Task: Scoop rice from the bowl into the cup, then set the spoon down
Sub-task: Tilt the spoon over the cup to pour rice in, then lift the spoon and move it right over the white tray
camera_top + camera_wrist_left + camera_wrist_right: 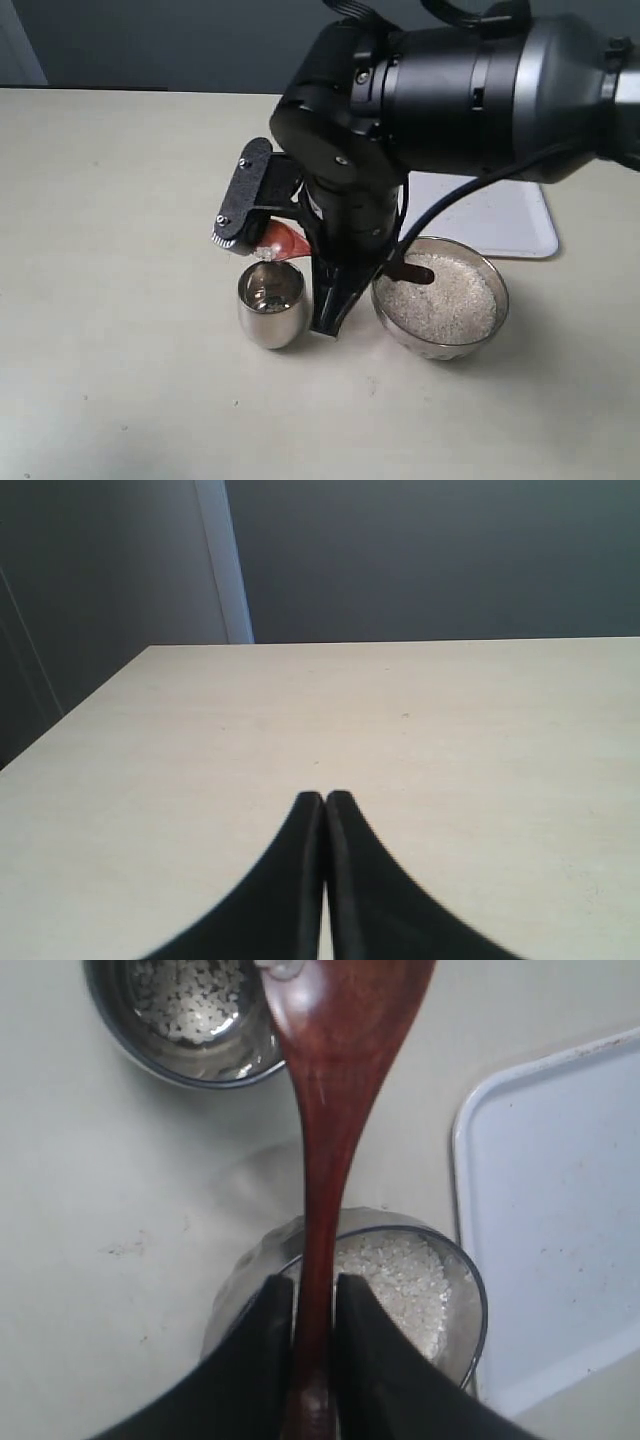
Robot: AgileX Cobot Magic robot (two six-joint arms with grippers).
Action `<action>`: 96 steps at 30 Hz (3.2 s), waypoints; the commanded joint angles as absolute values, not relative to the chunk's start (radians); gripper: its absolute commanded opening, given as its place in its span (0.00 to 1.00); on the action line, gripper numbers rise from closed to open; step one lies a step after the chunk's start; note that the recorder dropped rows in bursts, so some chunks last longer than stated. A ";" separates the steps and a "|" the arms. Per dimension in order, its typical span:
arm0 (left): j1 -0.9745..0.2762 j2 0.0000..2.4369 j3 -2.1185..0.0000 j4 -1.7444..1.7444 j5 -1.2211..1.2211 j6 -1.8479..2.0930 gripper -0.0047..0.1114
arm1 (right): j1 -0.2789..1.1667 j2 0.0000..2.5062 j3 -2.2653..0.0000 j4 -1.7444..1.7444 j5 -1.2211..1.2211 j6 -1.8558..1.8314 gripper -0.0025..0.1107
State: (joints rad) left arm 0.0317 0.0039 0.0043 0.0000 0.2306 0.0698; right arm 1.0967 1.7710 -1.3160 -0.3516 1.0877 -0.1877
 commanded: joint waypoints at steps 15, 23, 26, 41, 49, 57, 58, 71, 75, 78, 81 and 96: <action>0.028 0.000 0.000 -0.006 0.217 0.067 0.04 | 1.107 1.772 -1.305 -0.440 1.085 -0.171 0.02; 0.028 0.000 0.000 -0.006 0.217 0.067 0.04 | 1.107 1.772 -1.279 -0.445 1.053 -0.163 0.02; 0.028 0.000 0.000 -0.006 0.217 0.067 0.04 | 1.107 1.772 -1.279 -0.461 1.050 -0.157 0.02; 0.028 0.000 0.000 -0.006 0.217 0.067 0.04 | 1.158 1.772 -1.279 -0.495 1.051 -0.130 0.02; 0.028 0.000 0.000 -0.006 0.217 0.067 0.04 | 1.168 1.772 -1.279 -0.506 1.086 -0.102 0.02; 0.028 0.000 0.000 -0.006 0.217 0.067 0.04 | 1.191 1.772 -1.266 -0.565 1.084 -0.092 0.02; 0.028 0.000 0.000 -0.006 0.217 0.067 0.04 | 1.197 1.772 -1.256 -0.576 1.084 -0.090 0.02; 0.028 0.000 0.000 -0.006 0.217 0.067 0.04 | 1.200 1.772 -1.196 -0.605 1.058 -0.040 0.02; 0.028 0.000 0.000 -0.006 0.217 0.067 0.04 | 1.200 1.772 -1.194 -0.607 1.042 -0.040 0.02; 0.028 0.000 0.000 -0.006 0.217 0.067 0.04 | 1.210 1.772 -1.192 -0.622 1.042 -0.029 0.02; 0.028 0.000 0.000 -0.006 0.217 0.067 0.04 | 1.232 1.772 -1.189 -0.641 1.046 -0.027 0.02; 0.028 0.000 0.000 -0.006 0.217 0.067 0.04 | 1.207 1.702 -1.184 -0.730 1.005 0.094 0.02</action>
